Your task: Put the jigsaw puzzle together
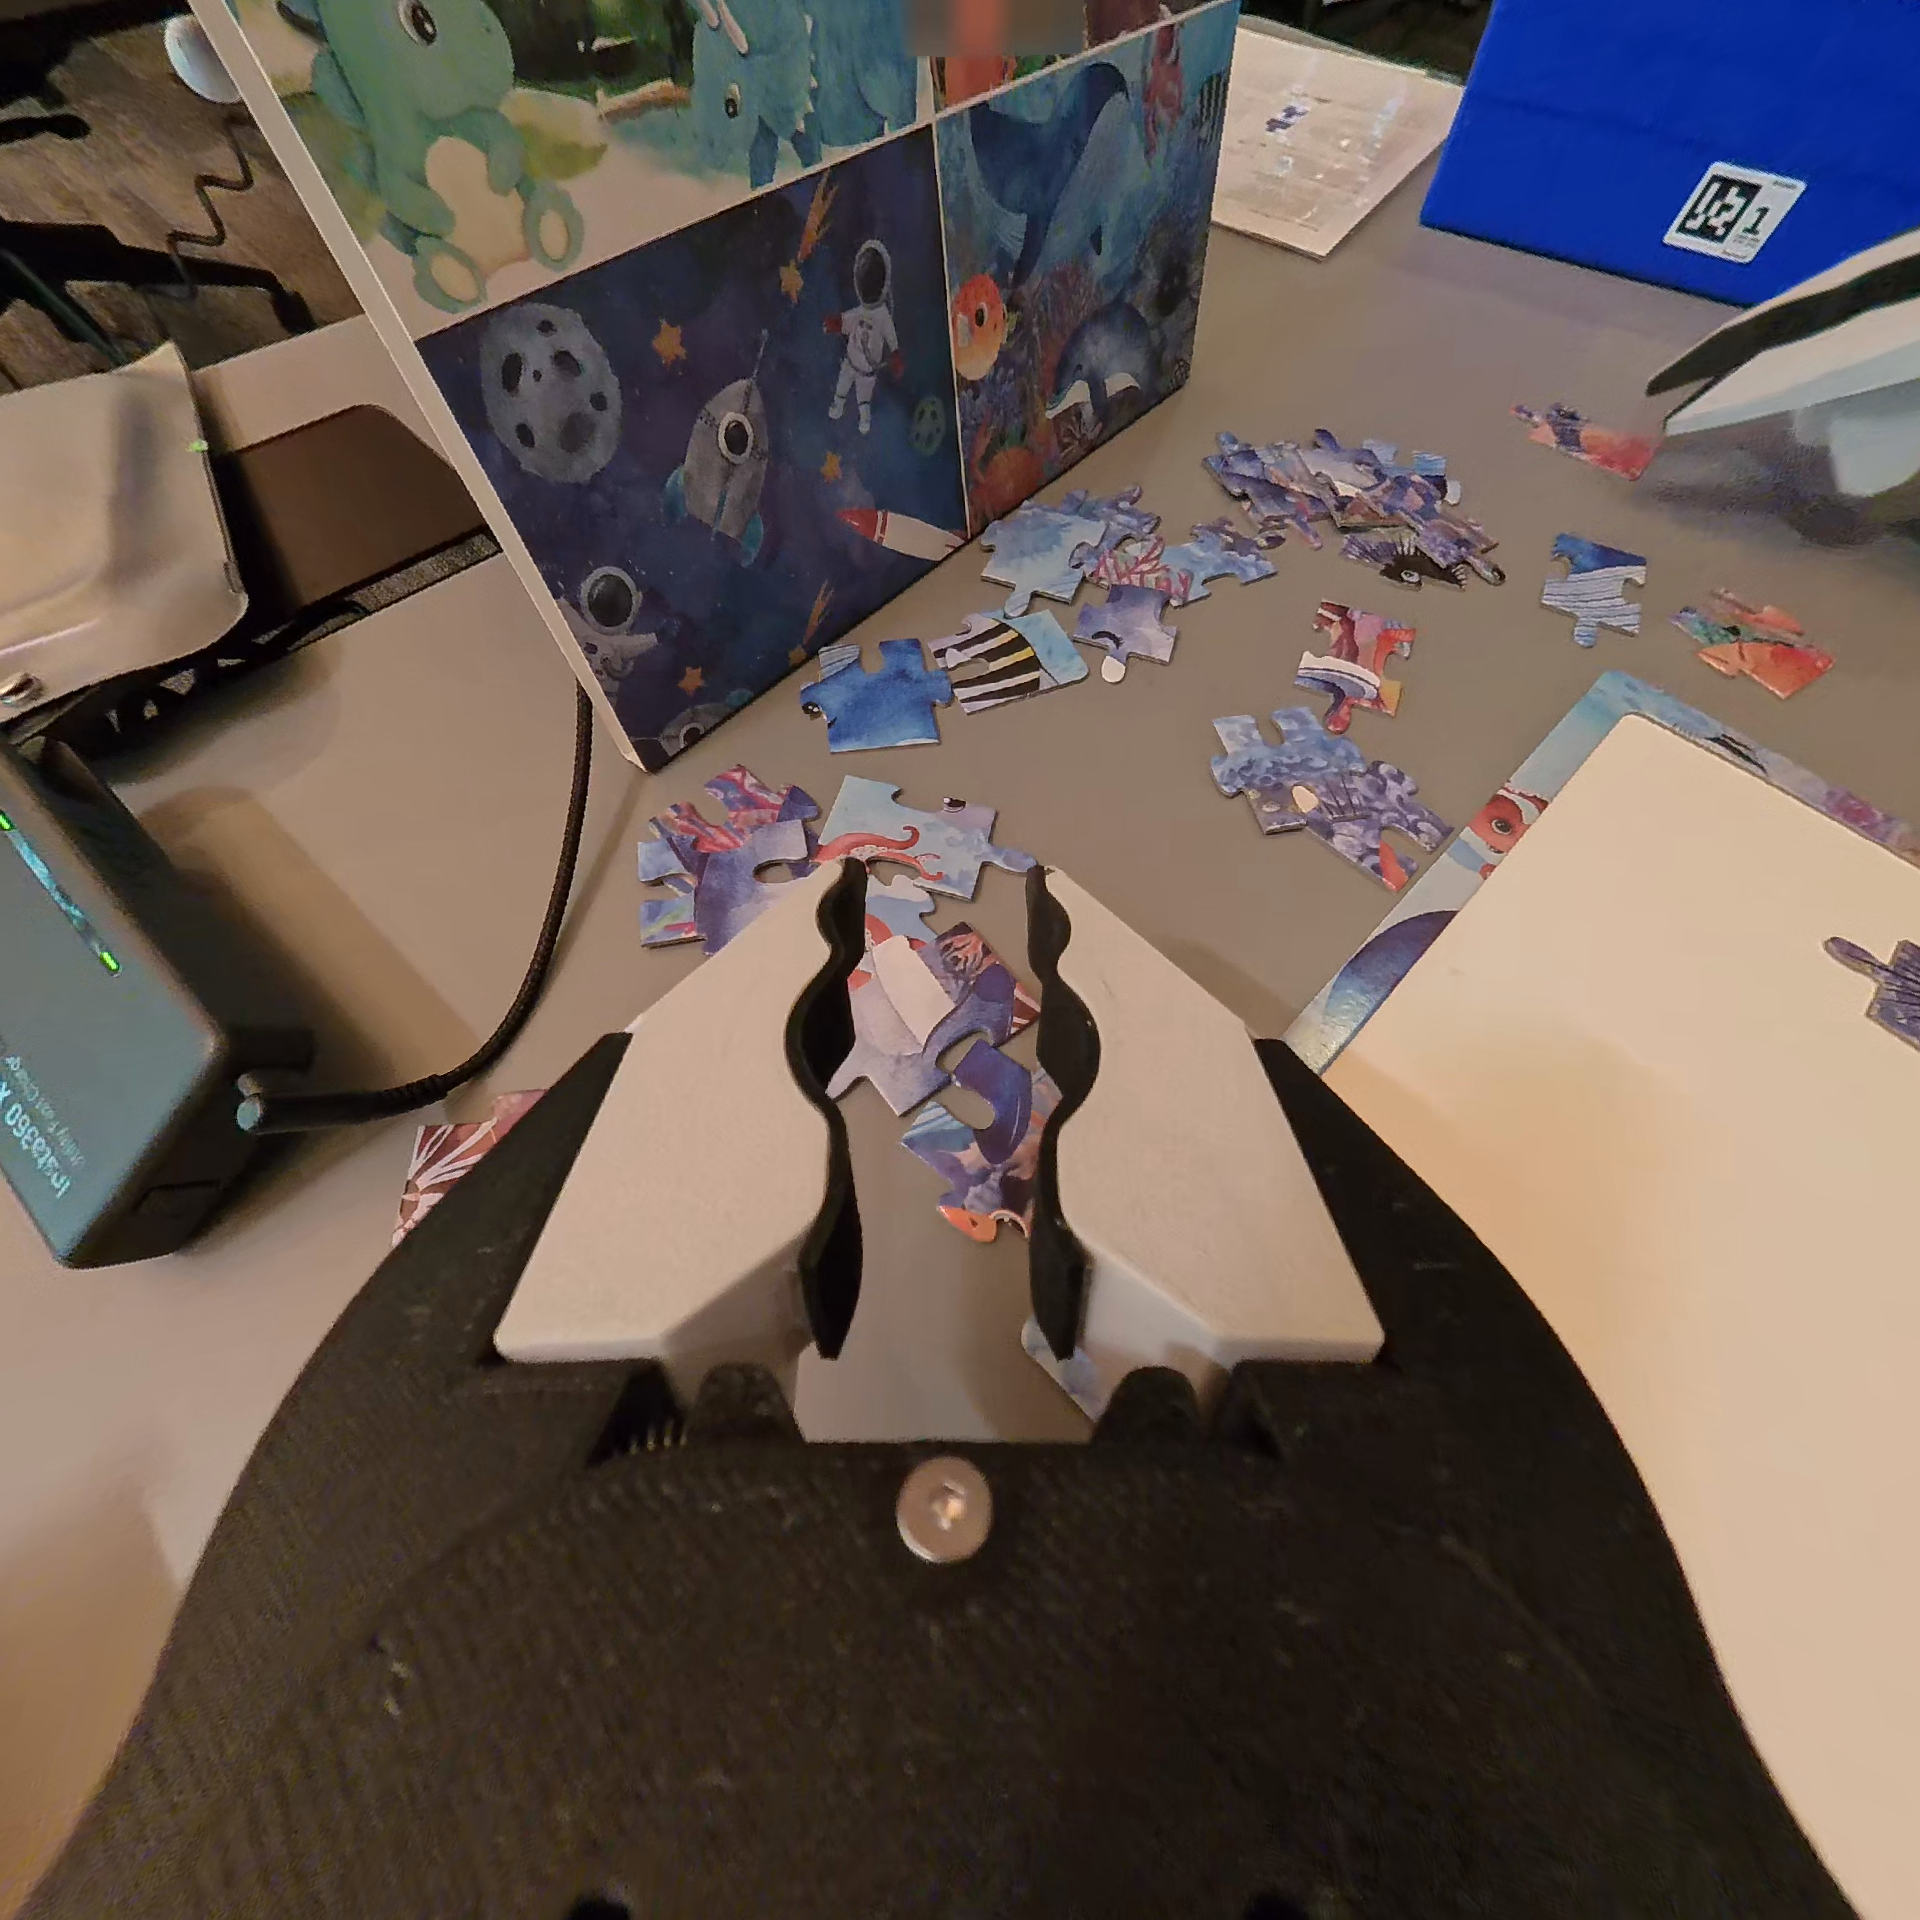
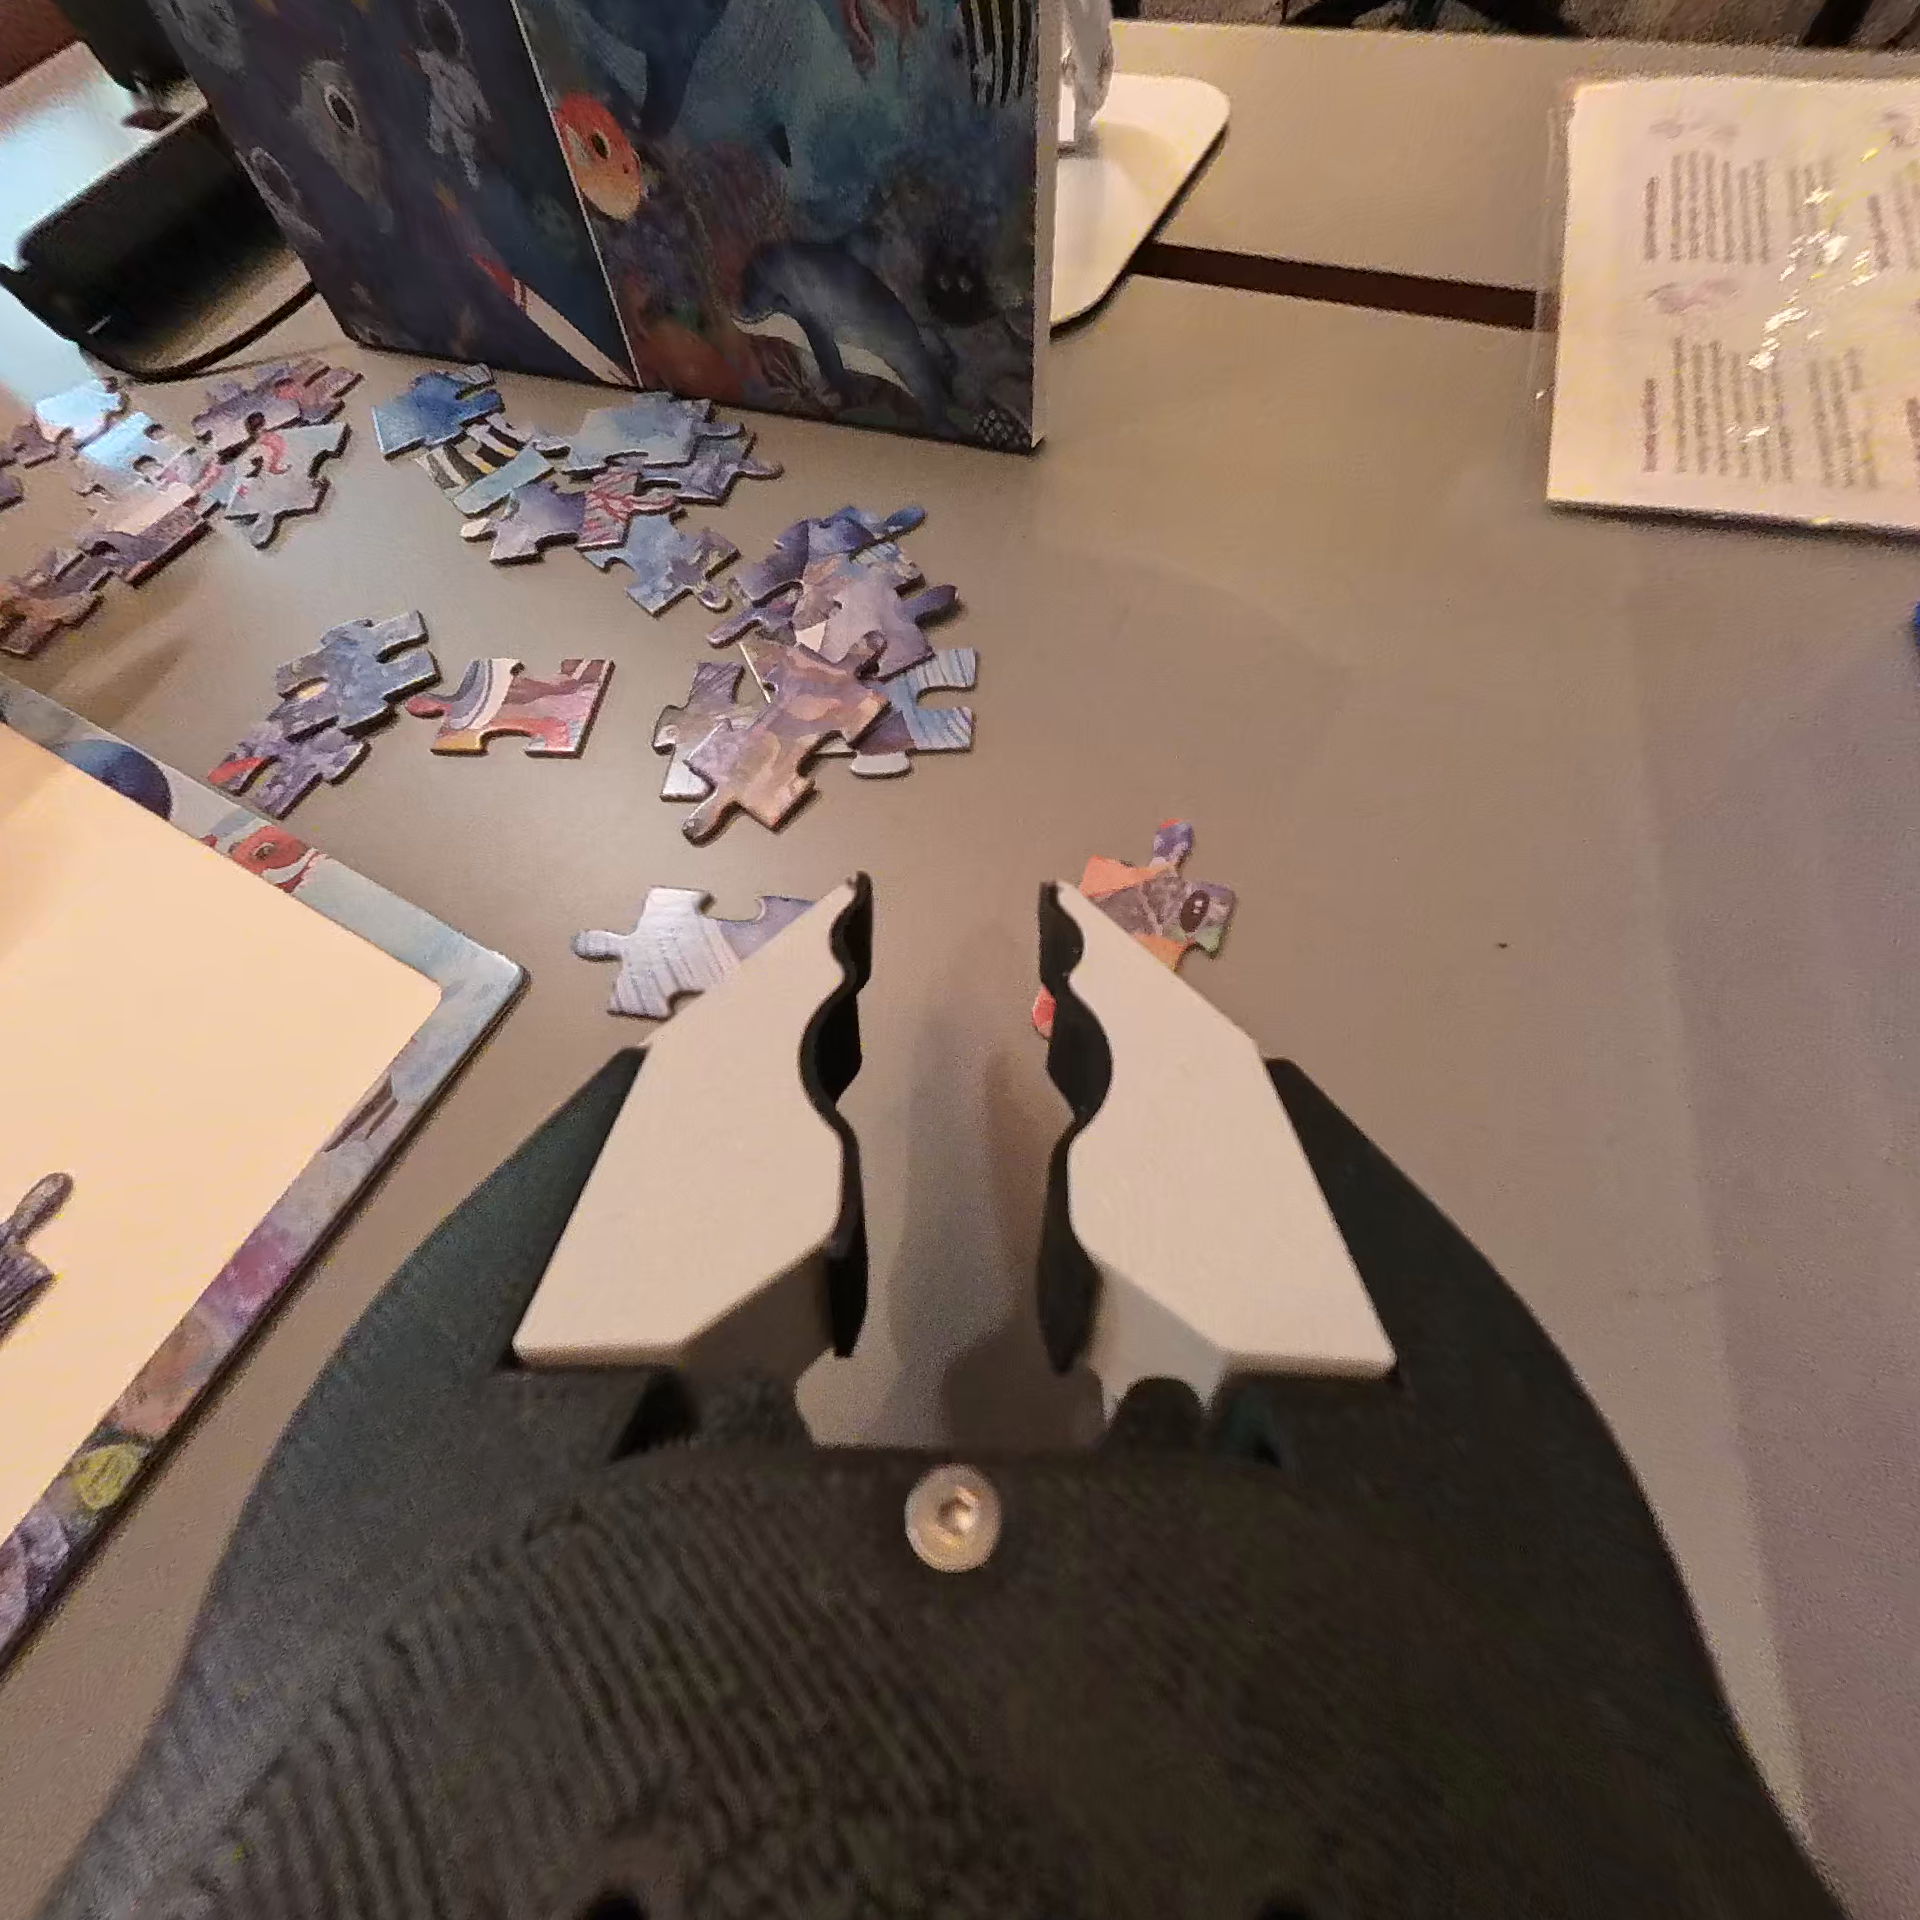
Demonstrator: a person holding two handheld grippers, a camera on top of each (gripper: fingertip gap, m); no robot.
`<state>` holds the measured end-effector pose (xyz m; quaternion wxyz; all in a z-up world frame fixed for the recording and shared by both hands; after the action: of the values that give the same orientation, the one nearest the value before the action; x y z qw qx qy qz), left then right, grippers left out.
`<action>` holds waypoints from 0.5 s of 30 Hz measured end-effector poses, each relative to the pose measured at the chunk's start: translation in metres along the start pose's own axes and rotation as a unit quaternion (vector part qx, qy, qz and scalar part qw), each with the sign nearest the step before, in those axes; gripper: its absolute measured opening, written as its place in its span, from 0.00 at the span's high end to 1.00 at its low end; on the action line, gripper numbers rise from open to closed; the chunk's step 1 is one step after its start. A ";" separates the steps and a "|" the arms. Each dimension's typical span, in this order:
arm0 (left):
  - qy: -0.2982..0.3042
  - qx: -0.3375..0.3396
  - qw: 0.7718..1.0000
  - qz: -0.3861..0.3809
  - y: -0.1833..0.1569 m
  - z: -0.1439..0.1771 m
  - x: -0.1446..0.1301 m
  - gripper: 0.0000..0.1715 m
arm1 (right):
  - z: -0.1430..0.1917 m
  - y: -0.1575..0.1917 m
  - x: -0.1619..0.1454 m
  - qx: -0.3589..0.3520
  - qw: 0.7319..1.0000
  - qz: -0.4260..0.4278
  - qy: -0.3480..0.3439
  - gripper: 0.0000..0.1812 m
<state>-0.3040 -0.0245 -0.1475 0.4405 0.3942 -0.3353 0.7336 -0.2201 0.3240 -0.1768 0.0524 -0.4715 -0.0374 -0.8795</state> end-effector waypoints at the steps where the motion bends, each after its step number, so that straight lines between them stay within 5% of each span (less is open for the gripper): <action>1: 0.001 0.000 1.000 0.000 0.000 0.000 -0.001 0.83 | 0.001 -0.001 0.002 -0.008 1.000 0.005 -0.004 0.83; 9: 0.003 -0.001 1.000 -0.002 -0.001 -0.001 -0.001 0.83 | -0.008 -0.030 -0.021 -0.050 0.997 -0.008 0.050 0.70; 15: 0.001 -0.001 1.000 -0.003 -0.002 0.000 0.001 0.83 | -0.013 -0.030 -0.027 -0.081 0.994 0.043 0.067 0.73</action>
<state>-0.3028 -0.0235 -0.1469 0.4433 0.3940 -0.3343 0.7325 -0.2196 0.3542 -0.2068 0.0547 -0.4158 0.0577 -0.9060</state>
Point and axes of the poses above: each gripper's, where its closed fingertips meet, z back along the fingers, x out of its top, y = z × x across the jaws, the point moved 1 cm from there along z, back along the fingers, and after that the axes turned 12 degrees about -x, right-handed, at the moved point
